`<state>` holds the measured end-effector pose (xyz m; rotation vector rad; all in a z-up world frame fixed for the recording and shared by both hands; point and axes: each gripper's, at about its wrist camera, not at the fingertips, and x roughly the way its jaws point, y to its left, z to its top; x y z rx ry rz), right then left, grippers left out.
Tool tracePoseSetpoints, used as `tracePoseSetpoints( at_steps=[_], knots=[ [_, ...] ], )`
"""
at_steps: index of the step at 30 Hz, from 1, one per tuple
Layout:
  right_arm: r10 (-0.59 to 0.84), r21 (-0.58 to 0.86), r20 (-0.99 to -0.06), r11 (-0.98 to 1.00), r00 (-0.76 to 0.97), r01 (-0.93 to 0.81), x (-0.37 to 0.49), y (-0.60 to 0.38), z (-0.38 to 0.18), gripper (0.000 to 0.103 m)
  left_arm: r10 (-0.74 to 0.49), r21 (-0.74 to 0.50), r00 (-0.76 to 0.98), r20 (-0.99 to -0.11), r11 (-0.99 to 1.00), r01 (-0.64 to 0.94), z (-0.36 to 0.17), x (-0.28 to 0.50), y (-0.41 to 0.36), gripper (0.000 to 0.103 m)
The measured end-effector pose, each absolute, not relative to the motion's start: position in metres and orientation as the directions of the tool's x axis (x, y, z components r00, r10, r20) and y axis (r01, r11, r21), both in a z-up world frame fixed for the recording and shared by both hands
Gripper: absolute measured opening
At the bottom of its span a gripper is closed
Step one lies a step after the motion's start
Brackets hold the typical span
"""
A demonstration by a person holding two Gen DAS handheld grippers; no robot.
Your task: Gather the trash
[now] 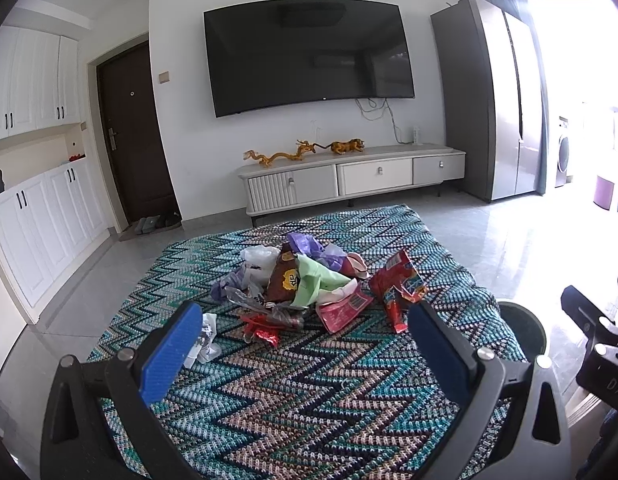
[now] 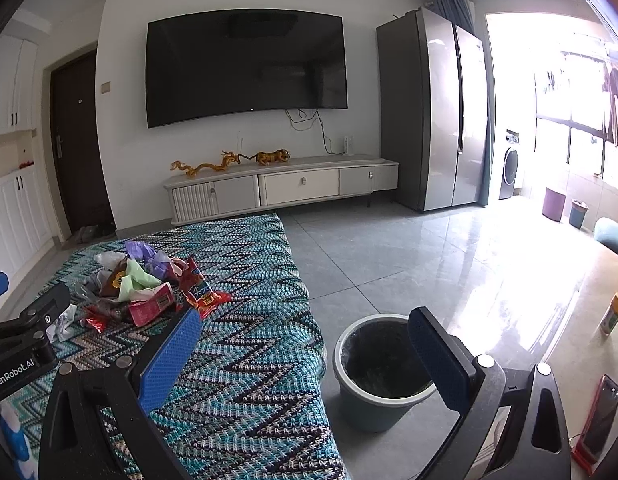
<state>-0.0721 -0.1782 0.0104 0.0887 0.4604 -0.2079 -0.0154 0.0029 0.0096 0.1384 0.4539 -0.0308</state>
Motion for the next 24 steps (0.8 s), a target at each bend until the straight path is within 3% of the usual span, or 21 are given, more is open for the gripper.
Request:
tracePoseSetpoints(
  at_steps=[24],
  knots=[
    [-0.16, 0.101, -0.439, 0.969, 0.884, 0.226, -0.072, -0.21, 0.008, 0.103, 0.004, 0.157, 0.911, -0.412, 0.985, 0.066, 0.023, -0.014, -0.02, 0.103]
  ],
)
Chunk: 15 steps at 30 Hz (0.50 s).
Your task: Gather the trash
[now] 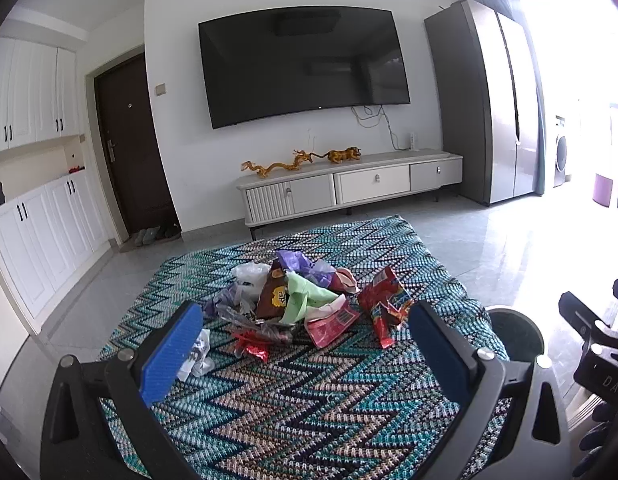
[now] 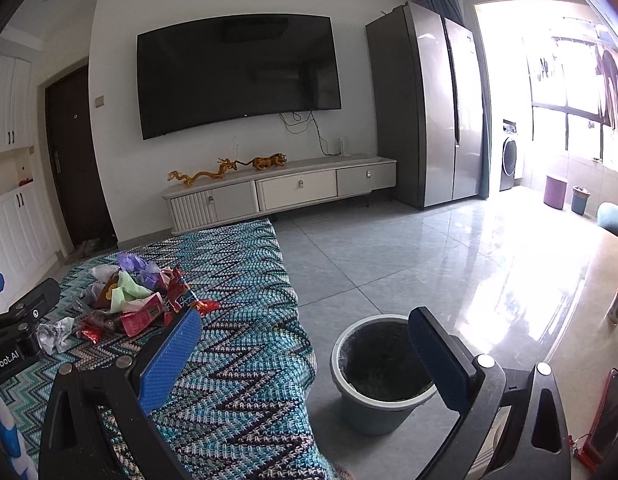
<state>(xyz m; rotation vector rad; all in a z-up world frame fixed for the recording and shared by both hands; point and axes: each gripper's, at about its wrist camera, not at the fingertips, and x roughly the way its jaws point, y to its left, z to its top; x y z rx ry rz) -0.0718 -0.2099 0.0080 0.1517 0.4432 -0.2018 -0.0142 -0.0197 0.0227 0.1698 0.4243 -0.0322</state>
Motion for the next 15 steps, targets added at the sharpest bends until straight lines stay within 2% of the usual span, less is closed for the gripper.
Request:
tracePoseSetpoints(
  at_steps=[15],
  knots=[
    [-0.178, 0.081, -0.464, 0.967, 0.868, 0.242, -0.046, -0.226, 0.009, 0.103, 0.021, 0.205, 0.891, -0.453, 0.975, 0.081, 0.02, 0.02, -0.032, 0.103]
  ],
)
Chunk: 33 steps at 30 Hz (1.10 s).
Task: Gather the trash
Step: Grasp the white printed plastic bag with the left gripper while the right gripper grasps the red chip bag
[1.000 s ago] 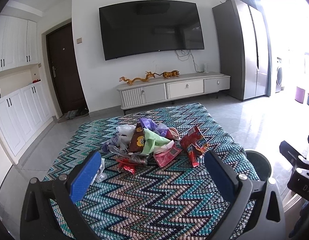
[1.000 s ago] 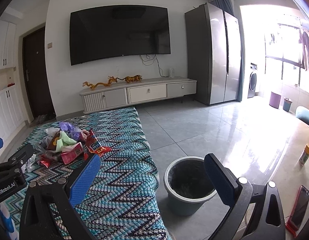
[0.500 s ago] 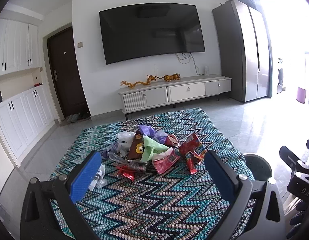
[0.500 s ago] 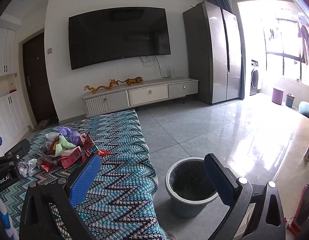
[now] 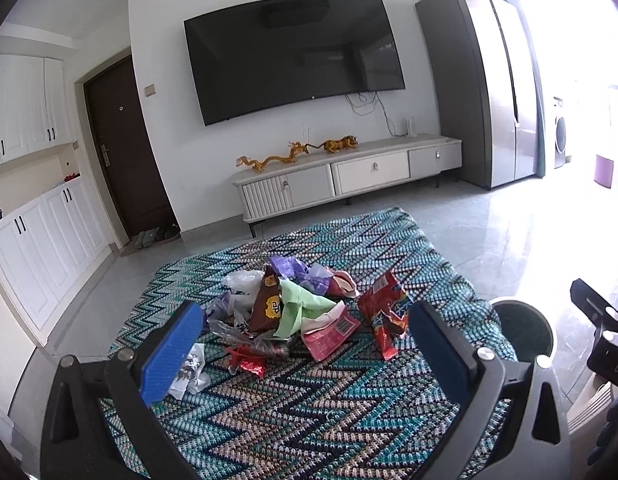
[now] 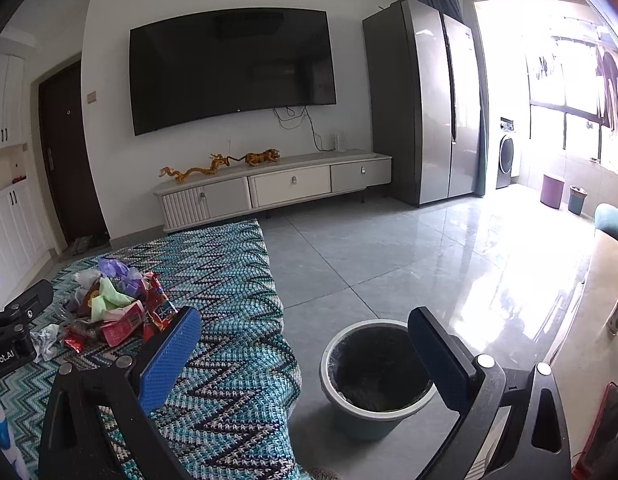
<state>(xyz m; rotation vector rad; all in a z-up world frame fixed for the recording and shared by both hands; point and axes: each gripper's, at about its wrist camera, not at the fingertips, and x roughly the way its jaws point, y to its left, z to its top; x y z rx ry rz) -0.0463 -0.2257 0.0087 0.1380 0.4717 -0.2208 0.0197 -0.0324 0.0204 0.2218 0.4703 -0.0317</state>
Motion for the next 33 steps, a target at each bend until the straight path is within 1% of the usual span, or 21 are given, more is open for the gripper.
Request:
tracePoseSetpoints(
  at_steps=[9, 15, 23, 27, 33],
  knots=[
    [-0.128, 0.101, -0.526, 0.972, 0.841, 0.212, -0.018, -0.233, -0.011, 0.103, 0.047, 0.21, 0.845, -0.532, 0.975, 0.078, -0.007, 0.056, -0.033, 0.103],
    [-0.102, 0.111, -0.554, 0.974, 0.826, 0.195, 0.003, -0.239, -0.022, 0.103, 0.049, 0.226, 0.821, -0.568, 0.969, 0.098, -0.022, 0.078, -0.038, 0.103],
    [-0.106, 0.111, -0.58, 0.972, 0.808, 0.207, 0.015, -0.248, -0.026, 0.103, 0.09, 0.266, 0.811, -0.578, 0.96, 0.083, -0.03, 0.089, -0.044, 0.103],
    [-0.115, 0.103, -0.574, 0.972, 0.811, 0.211, 0.01, -0.247, -0.021, 0.103, 0.091, 0.268, 0.812, -0.577, 0.96, 0.083, -0.027, 0.084, -0.04, 0.103],
    [-0.124, 0.081, -0.552, 0.976, 0.825, 0.201, -0.003, -0.236, -0.004, 0.103, 0.076, 0.251, 0.83, -0.552, 0.965, 0.079, -0.011, 0.069, -0.026, 0.103]
  ],
)
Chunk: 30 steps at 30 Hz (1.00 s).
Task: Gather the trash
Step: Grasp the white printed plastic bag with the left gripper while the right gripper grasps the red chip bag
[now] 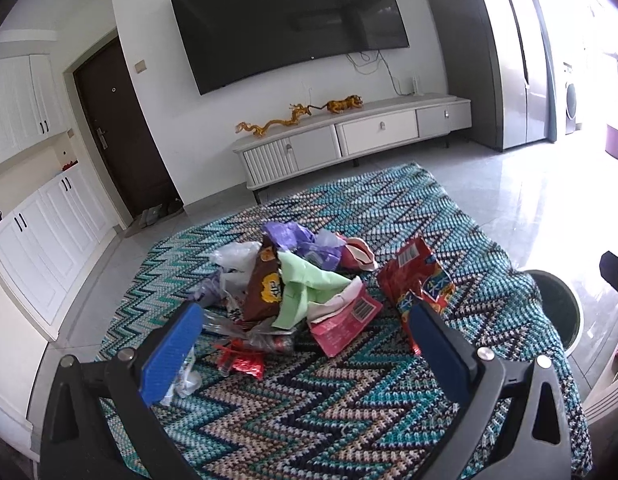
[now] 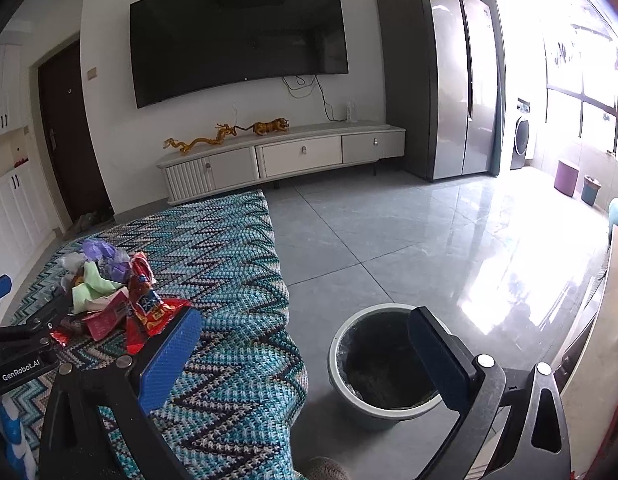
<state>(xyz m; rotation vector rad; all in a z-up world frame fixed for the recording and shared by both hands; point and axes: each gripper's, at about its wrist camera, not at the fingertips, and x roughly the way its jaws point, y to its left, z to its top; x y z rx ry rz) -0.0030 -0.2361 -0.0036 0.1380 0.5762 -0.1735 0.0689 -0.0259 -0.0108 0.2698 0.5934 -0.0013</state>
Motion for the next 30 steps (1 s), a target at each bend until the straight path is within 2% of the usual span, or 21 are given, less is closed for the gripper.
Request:
tracePoseSetpoints(
  at_steps=[8, 10, 13, 16, 20, 24, 30],
  knots=[
    [-0.151, 0.062, -0.513, 0.975, 0.845, 0.212, -0.026, -0.232, 0.031, 0.103, 0.122, 0.207, 0.859, -0.497, 0.978, -0.019, 0.03, 0.064, 0.043, 0.103],
    [-0.146, 0.069, -0.506, 0.976, 0.85, 0.209, -0.028, -0.232, 0.039, 0.097, 0.179, 0.217, 0.865, -0.469, 0.973, -0.084, 0.042, 0.063, 0.071, 0.103],
    [-0.089, 0.098, -0.51, 0.982, 0.855, 0.16, -0.023, -0.226, 0.052, 0.092, 0.247, 0.215, 0.859, -0.448, 0.963, -0.164, 0.053, 0.063, 0.114, 0.103],
    [-0.021, 0.12, -0.503, 0.988, 0.864, 0.094, -0.011, -0.213, 0.065, 0.091, 0.304, 0.206, 0.844, -0.441, 0.95, -0.235, 0.057, 0.066, 0.154, 0.103],
    [0.096, 0.185, -0.534, 0.983, 0.84, 0.005, 0.015, -0.196, 0.062, 0.085, 0.284, 0.166, 0.818, -0.5, 0.959, -0.232, 0.038, 0.074, 0.186, 0.103],
    [0.154, 0.181, -0.59, 0.982, 0.793, -0.056, 0.046, -0.168, 0.044, 0.082, 0.155, 0.102, 0.769, -0.62, 0.988, -0.117, -0.01, 0.09, 0.186, 0.103],
    [0.213, 0.162, -0.661, 0.977, 0.719, -0.14, 0.093, -0.132, 0.013, 0.08, 0.032, 0.036, 0.691, -0.723, 0.999, -0.009, -0.065, 0.116, 0.166, 0.102]
  ],
)
